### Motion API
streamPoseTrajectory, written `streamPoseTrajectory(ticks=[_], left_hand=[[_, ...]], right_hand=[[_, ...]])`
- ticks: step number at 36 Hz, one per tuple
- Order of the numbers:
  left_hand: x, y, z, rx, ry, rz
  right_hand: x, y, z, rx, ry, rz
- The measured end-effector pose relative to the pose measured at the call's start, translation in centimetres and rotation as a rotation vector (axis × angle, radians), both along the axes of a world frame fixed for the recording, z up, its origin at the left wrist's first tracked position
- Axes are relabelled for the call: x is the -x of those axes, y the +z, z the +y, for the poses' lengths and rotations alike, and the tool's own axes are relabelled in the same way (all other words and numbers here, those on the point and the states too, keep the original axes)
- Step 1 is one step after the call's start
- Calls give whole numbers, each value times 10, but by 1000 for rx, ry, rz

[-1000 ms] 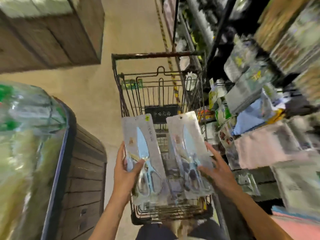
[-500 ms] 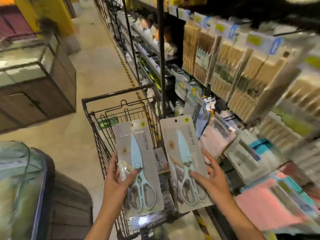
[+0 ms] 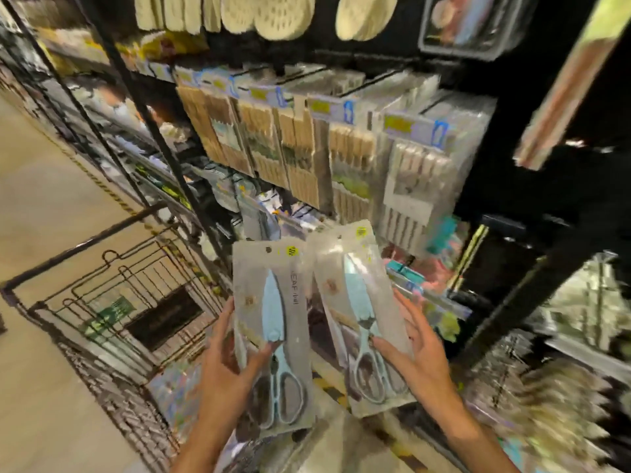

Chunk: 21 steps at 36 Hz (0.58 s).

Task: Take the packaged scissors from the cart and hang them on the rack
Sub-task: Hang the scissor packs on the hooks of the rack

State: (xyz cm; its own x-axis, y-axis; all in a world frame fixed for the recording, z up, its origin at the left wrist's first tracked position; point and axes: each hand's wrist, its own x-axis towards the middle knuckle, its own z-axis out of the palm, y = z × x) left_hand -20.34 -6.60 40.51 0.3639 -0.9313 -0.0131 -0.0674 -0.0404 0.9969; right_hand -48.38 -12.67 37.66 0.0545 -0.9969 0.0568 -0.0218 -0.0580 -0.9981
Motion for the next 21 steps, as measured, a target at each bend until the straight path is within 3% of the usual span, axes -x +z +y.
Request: streamPoseTrajectory(ticks=[12, 21], left_hand=[[67, -3, -10, 38, -429, -14], [142, 19, 7, 202, -659, -23]], right_hand=[[53, 18, 121, 23, -488, 20], [95, 50, 205, 75, -712, 87]])
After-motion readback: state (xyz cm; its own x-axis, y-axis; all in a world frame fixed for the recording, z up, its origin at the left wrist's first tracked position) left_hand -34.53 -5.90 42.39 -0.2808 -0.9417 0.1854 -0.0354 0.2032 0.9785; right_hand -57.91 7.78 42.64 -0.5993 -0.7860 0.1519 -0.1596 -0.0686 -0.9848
